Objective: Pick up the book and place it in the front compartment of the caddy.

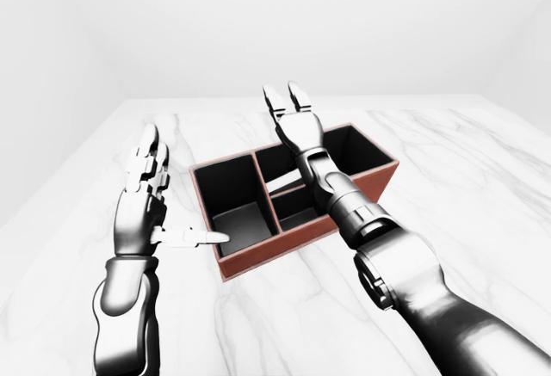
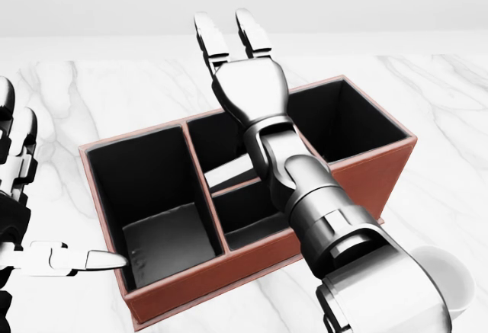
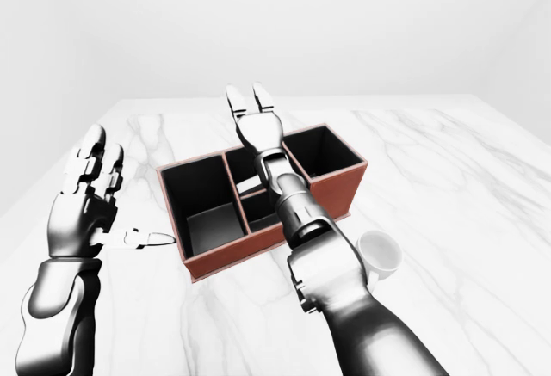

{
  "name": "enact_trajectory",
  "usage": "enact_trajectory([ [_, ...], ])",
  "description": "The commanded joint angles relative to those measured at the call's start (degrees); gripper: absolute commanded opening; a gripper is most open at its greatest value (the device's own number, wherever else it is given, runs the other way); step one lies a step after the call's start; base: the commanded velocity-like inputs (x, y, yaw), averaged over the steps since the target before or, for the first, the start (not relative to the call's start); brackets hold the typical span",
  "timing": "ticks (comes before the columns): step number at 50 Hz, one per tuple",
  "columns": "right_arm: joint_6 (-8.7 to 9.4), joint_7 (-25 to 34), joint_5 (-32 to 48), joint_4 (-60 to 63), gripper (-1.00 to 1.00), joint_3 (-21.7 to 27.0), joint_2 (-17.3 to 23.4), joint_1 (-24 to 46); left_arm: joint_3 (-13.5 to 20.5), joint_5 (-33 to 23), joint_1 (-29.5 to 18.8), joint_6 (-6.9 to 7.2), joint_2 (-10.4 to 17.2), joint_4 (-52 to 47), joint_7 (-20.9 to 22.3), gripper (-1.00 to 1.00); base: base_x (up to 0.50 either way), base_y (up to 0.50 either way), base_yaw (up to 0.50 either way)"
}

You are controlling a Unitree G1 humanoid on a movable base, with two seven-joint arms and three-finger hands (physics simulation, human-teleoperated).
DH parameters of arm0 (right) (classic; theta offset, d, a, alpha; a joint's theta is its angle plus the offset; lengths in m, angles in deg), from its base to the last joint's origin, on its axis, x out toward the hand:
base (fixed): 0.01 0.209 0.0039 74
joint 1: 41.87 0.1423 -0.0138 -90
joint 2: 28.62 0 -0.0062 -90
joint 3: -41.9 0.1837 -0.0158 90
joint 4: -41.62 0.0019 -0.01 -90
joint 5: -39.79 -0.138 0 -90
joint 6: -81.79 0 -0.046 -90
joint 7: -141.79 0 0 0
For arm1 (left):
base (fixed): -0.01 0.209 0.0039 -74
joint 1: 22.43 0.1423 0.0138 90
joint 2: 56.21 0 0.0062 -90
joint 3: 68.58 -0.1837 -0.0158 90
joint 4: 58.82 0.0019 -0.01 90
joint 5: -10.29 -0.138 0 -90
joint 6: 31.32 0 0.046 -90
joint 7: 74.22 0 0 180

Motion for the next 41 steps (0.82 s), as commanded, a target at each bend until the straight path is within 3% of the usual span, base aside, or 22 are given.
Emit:
enact_trajectory([
  [1, 0.00, 0.0, -0.7, 1.0, 1.00, 0.3, 0.2, -0.1, -0.2, -0.1, 0.1, 0.00, -0.1, -0.2, 0.0, 1.00, 0.00, 0.00, 0.00],
  [17, 0.00, 3.7, -9.3, 9.4, 1.00, 2.3, 2.3, -0.9, -0.3, -0.2, 0.0, 0.00, -0.1, 0.5, 0.0, 1.00, 0.00, 0.00, 0.00],
  [33, 0.00, 14.6, -13.4, 30.6, 1.00, 3.1, 2.7, -7.9, -0.7, -0.5, 0.1, 0.00, -0.2, 1.0, -0.1, 1.00, 0.00, 0.00, 0.00],
  [41, 0.00, 23.2, -17.7, 45.7, 1.00, 4.1, 2.3, -13.6, -0.9, -0.5, 0.1, 0.00, -0.3, 0.2, -0.1, 1.00, 0.00, 0.00, 0.00],
])
